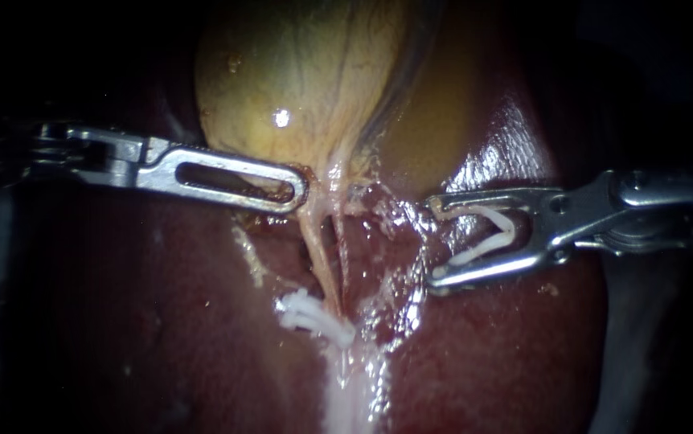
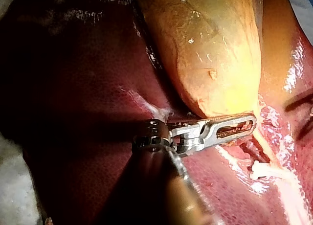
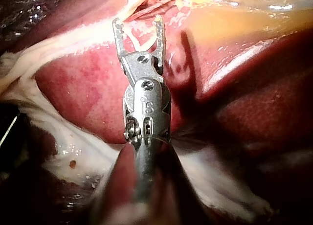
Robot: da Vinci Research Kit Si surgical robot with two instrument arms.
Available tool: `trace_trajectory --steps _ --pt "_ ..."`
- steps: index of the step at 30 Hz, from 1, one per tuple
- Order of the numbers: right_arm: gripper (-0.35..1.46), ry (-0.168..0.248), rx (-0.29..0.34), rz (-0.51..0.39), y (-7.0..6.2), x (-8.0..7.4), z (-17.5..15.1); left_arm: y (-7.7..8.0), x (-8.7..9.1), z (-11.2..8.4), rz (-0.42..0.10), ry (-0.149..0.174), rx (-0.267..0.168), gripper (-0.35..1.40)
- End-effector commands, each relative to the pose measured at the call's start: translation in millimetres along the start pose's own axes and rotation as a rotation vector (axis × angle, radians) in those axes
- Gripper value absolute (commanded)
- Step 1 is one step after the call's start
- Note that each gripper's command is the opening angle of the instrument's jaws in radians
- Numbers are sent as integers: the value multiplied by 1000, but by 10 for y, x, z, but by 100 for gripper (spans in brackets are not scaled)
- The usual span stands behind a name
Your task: Clipping third clip left tube
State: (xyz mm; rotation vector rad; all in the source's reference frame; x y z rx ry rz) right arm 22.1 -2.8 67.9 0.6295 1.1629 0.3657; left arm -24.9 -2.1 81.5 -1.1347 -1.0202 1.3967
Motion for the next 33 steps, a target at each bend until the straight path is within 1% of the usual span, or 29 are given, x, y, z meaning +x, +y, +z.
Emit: trace_trajectory --steps 1,3,6,10,13,15,19,24,33 --pt "49 0 0 0 0 0 0 1 0 -1 -1 0 0 -35" --pt "49 0 0 0 0 0 0 6 1 -3 -3 0 -1 -35" --pt "49 0 -1 0 0 0 0 20 5 -10 -10 -5 -6 -35" --pt "49 0 -1 0 0 0 0 41 12 -24 -26 0 -1 -35" --pt "49 0 -1 1 0 1 1 54 16 -34 -21 10 -6 -35" --pt "49 0 -1 1 -1 1 2 59 15 -39 -17 9 -7 -35" --pt "49 0 -2 1 -2 2 3 64 14 -43 -18 14 -11 -35" --pt "49 1 -4 1 -2 3 6 65 14 -44 -18 15 -11 -35" --pt "49 1 -11 -1 -5 4 32 65 14 -44 -18 15 -10 -35"
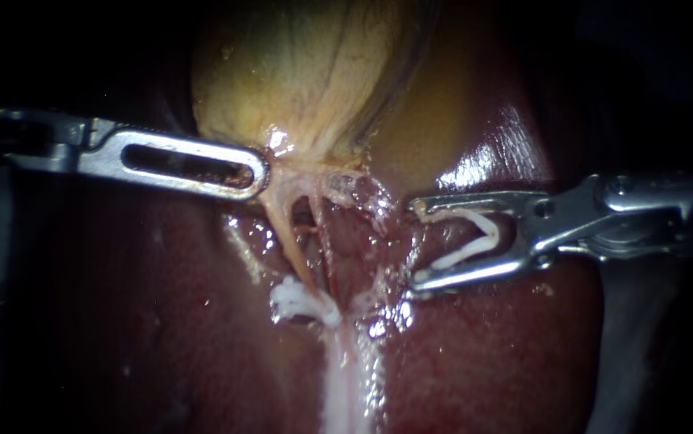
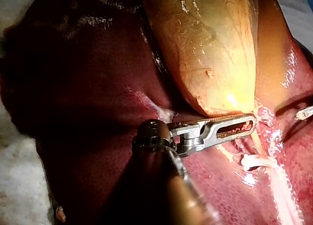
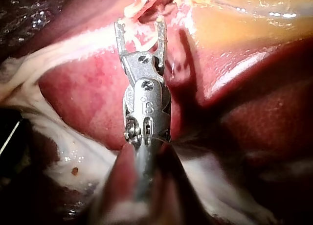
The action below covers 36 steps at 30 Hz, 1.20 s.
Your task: Clipping third clip left tube
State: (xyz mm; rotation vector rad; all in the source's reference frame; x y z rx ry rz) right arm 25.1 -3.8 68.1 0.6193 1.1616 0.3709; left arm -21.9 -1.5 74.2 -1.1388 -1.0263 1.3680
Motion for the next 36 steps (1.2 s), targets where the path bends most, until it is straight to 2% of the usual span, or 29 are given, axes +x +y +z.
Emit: trace_trajectory --steps 1,14,24,36 --pt "49 0 -2 -6 0 0 5 0 0 0 0 0 0 -35" --pt "49 2 -8 8 7 0 61 1 -1 1 0 1 1 -35" --pt "50 -1 -10 20 21 -11 88 3 -1 2 0 2 1 -35" --pt "50 -6 19 44 24 -21 128 4 -2 4 0 2 2 -35"
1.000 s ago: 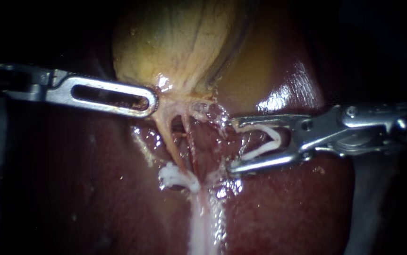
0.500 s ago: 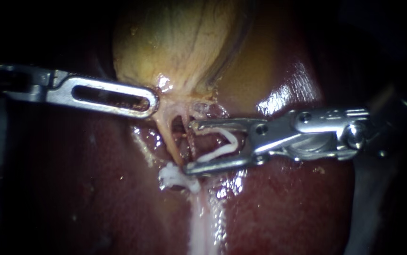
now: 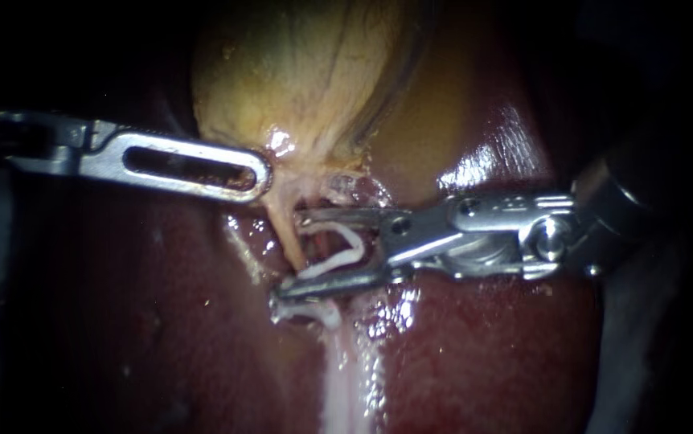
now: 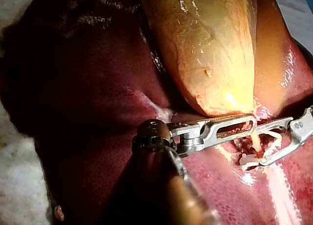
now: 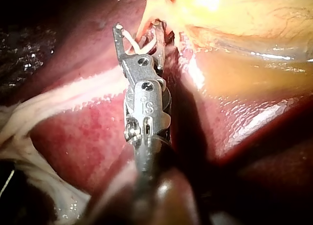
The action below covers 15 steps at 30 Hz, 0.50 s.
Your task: Clipping third clip left tube
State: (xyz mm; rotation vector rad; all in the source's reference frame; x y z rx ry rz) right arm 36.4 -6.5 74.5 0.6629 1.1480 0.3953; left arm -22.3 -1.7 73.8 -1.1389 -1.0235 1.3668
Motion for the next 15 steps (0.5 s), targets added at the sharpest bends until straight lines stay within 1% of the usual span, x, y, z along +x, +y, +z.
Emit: trace_trajectory --steps 1,6,12,15 --pt "50 0 3 0 0 0 2 0 0 0 0 0 0 -35" --pt "50 0 8 15 2 -2 14 0 0 1 0 0 1 -35" --pt "50 0 8 63 8 -1 23 0 0 2 0 1 1 -35" --pt "49 18 18 93 10 1 24 0 0 2 0 1 1 -35"
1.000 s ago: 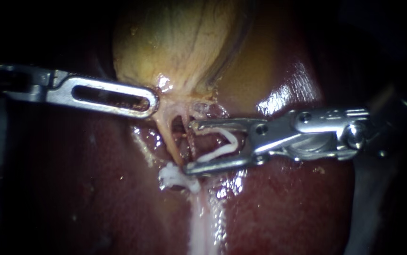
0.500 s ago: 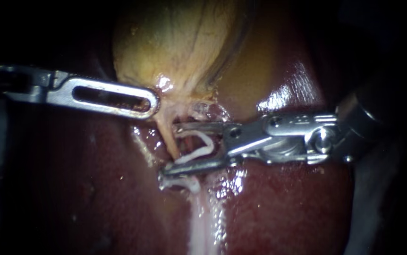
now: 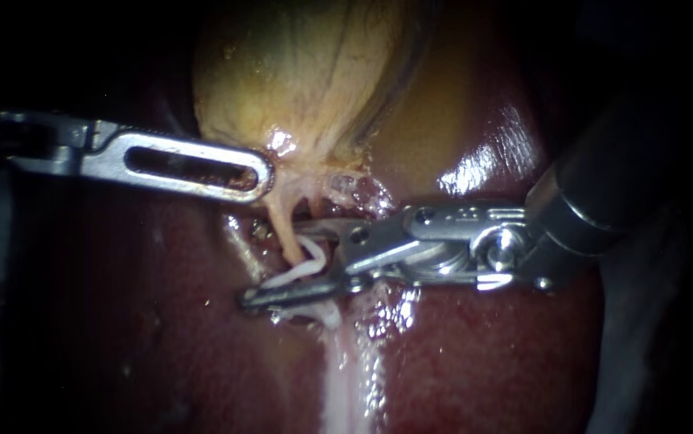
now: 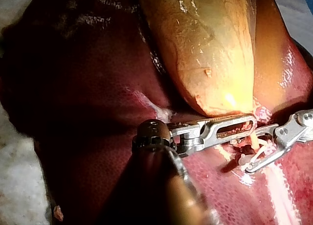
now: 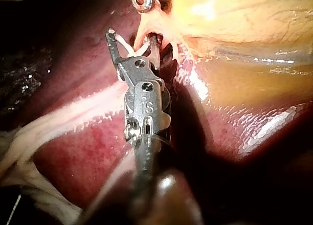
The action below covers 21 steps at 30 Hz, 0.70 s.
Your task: Clipping third clip left tube
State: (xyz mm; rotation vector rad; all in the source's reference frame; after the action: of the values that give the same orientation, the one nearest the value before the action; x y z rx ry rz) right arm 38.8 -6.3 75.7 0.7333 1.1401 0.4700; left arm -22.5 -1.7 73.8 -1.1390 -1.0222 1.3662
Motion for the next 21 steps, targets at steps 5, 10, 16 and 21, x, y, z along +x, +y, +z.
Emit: trace_trajectory --steps 5,10,16,21 --pt "48 41 20 45 4 5 0 0 0 0 0 0 0 -35" --pt "45 78 44 88 6 11 -3 0 0 0 0 0 0 -35" --pt "42 95 48 99 8 20 -7 0 0 1 0 0 0 -35" --pt "40 103 34 119 14 21 -9 0 0 1 0 0 1 -35"
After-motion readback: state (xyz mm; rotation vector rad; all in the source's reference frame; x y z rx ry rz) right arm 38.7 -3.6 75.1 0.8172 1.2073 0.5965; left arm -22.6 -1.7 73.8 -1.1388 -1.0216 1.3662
